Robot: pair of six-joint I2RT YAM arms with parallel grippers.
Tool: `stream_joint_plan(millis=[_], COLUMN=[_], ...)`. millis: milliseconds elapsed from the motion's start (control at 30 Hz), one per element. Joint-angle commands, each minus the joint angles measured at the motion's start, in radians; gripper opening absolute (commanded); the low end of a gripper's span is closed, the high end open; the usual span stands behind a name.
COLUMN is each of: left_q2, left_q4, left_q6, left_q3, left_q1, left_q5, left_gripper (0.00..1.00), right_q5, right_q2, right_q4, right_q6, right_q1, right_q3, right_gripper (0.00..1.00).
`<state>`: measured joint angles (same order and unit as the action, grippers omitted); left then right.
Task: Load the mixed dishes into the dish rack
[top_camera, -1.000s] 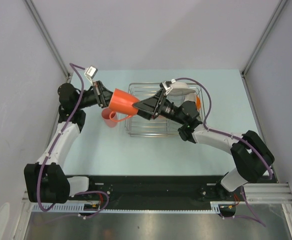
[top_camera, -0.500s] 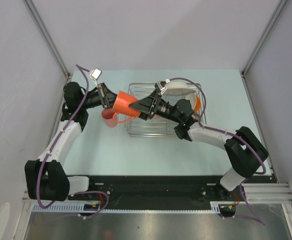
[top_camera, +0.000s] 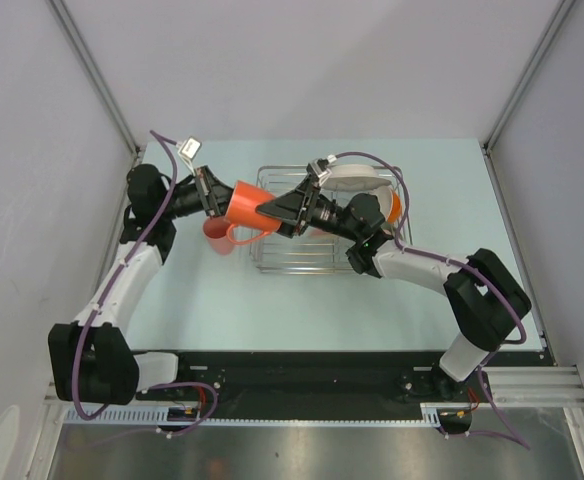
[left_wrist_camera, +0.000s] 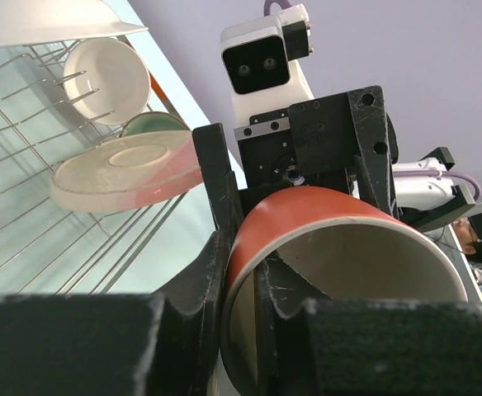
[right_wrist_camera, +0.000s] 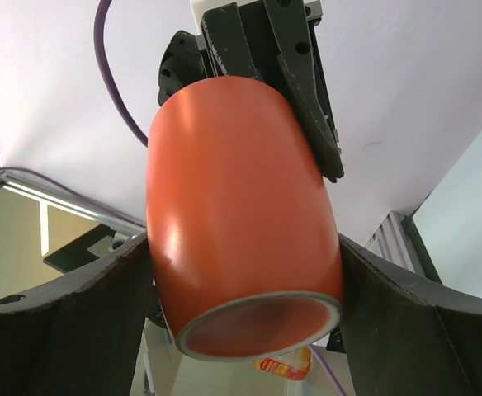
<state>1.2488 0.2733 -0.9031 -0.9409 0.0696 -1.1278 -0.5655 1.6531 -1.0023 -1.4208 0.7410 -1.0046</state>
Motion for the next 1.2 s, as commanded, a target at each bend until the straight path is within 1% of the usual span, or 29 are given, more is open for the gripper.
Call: stream_joint_plan(millis=[0,33,67,133,167,200,233,300,400,500,533,567,600,633,667,733,767,800,833,867,900,933,967,1000,1033,1067,1100,1133,1167], left_q2=[-0.028,-0.025,-0.026,-0.026,-0.028,-0.025,-0.025,-0.023,-0.026,-0.028,-0.028,-0.029,-0.031,-0.034,-0.035,-0.046,-0.048,-0.048,-0.046,-0.046,-0.043,-0.04,-0.035,-0.034,-0.037,-0.035,-0.034,-0.034,-0.031], left_q4=[-0.1,-0.126,-0.167,-0.195,-0.221,-0.238,-0.253,-0.266,-0.313,-0.338,-0.341,-0.345,-0.353,-0.365,-0.373,-0.376,-0.379,-0.379,-0.391,-0.399,-0.41,-0.454,-0.483,-0.514,-0.528,-0.533,-0.537,-0.54,-0.537], left_q6=[0.127,0.148,0.168,0.21,0.22,0.249,0.268,0.299,0.337,0.368,0.372,0.377,0.383,0.386,0.398,0.403,0.403,0.406,0.412,0.435,0.455,0.481,0.554,0.596,0.618,0.659,0.684,0.723,0.743], left_q3=[-0.041,-0.05,-0.059,-0.07,-0.072,-0.073,-0.072,-0.058,-0.044,-0.045,-0.047,-0.05,-0.061,-0.067,-0.073,-0.078,-0.079,-0.078,-0.079,-0.079,-0.081,-0.085,-0.099,-0.104,-0.101,-0.098,-0.093,-0.09,-0.082], left_q1=[0.042,0.041,0.038,0.024,0.019,0.009,0.006,-0.007,-0.024,-0.062,-0.067,-0.118,-0.137,-0.155,-0.192,-0.224,-0.24,-0.267,-0.281,-0.301,-0.307,-0.312,-0.314,-0.314,-0.314,-0.314,-0.31,-0.31,-0.31], left_q5=[0.013,0.013,0.017,0.02,0.02,0.022,0.025,0.023,0.025,0.014,0.007,-0.003,-0.018,-0.026,-0.029,-0.039,-0.043,-0.047,-0.047,-0.043,-0.037,-0.023,0.027,0.061,0.092,0.165,0.204,0.236,0.287], left_gripper=[0.19,0.28,0.38,0.5,0.63,0.68,0.74,0.74,0.78,0.87,0.94,0.97,1.0,1.0,1.0,1.0,1.0,1.0,1.0,1.0,1.0,1.0,0.99,1.0,1.0,1.0,0.99,0.99,0.98], right_q5=[-0.013,-0.014,-0.019,-0.022,-0.022,-0.02,-0.019,-0.016,-0.017,-0.014,-0.011,-0.01,-0.01,-0.002,0.006,0.041,0.058,0.078,0.123,0.153,0.186,0.281,0.342,0.402,0.511,0.55,0.587,0.666,0.711], right_q2=[-0.016,-0.024,-0.033,-0.061,-0.068,-0.081,-0.09,-0.111,-0.127,-0.151,-0.159,-0.176,-0.183,-0.194,-0.203,-0.23,-0.237,-0.239,-0.239,-0.231,-0.219,-0.192,-0.165,-0.136,-0.06,-0.018,0.023,0.128,0.175], right_q4=[-0.041,-0.024,-0.006,0.045,0.062,0.091,0.102,0.134,0.146,0.192,0.214,0.267,0.299,0.338,0.434,0.528,0.638,0.696,0.755,0.886,0.957,1.04,1.189,1.265,1.331,1.452,1.513,1.572,1.679], right_q6=[0.019,0.043,0.055,0.101,0.115,0.128,0.135,0.151,0.161,0.192,0.206,0.224,0.259,0.287,0.315,0.419,0.454,0.541,0.58,0.63,0.676,0.783,0.833,0.877,0.928,0.985,1.006,1.026,1.065], right_q1=[0.021,0.018,0.017,0.005,0.001,-0.003,-0.012,-0.025,-0.046,-0.068,-0.081,-0.089,-0.1,-0.107,-0.123,-0.13,-0.132,-0.134,-0.127,-0.123,-0.1,-0.083,-0.063,-0.013,0.007,0.029,0.053,0.067,0.081], right_q3=[-0.083,-0.081,-0.081,-0.081,-0.081,-0.081,-0.081,-0.081,-0.081,-0.081,-0.083,-0.083,-0.086,-0.089,-0.098,-0.129,-0.147,-0.169,-0.23,-0.264,-0.311,-0.359,-0.473,-0.535,-0.596,-0.735,-0.803,-0.886,-1.016], right_gripper=[0.43,0.34,0.3,0.19,0.17,0.14,0.05,0.0,0.0,0.0,0.0,0.0,0.0,0.0,0.0,0.0,0.0,0.0,0.0,0.0,0.0,0.0,0.0,0.0,0.0,0.0,0.0,0.0,0.0])
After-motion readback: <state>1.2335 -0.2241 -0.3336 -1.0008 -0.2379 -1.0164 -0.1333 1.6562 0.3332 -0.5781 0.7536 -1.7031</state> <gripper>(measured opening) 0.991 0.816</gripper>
